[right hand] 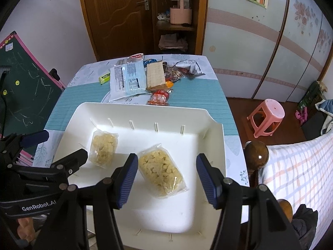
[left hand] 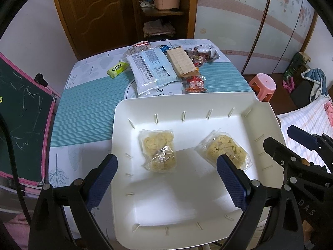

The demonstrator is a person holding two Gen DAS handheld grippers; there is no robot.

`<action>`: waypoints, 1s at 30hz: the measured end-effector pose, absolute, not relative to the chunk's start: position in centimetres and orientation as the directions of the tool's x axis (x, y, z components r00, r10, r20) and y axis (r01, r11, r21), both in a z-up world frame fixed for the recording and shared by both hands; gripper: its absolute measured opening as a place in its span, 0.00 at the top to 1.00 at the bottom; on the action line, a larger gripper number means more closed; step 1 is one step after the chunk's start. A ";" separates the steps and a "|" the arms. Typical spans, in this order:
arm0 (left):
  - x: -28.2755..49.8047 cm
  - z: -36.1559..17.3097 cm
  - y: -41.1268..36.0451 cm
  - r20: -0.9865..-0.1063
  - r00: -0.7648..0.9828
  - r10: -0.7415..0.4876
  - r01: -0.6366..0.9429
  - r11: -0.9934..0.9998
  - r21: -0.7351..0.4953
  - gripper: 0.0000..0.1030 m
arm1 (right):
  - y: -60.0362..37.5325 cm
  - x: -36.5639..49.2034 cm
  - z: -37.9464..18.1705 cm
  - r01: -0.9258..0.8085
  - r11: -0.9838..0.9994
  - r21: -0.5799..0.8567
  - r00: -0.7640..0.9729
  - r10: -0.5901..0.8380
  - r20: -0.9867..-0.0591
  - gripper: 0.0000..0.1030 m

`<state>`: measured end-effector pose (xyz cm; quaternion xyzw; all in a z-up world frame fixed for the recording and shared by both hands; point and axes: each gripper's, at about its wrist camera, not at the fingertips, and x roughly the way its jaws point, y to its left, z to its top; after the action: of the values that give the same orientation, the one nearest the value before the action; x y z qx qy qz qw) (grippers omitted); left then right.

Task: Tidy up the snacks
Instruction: 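Move both grippers back toward the snack pile on the table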

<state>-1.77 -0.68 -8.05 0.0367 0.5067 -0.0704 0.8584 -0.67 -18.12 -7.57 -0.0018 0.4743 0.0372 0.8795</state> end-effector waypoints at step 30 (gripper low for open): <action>7.2 5.9 4.0 -0.718 0.694 -0.055 0.124 0.991 0.044 0.07 | -22.5 9.8 4.8 -0.132 0.962 0.240 0.613 0.270 -0.743 0.43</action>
<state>7.17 4.03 5.87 0.0444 0.3880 -0.0488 0.9193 9.79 -22.52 4.75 0.0808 0.4252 0.1123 0.8944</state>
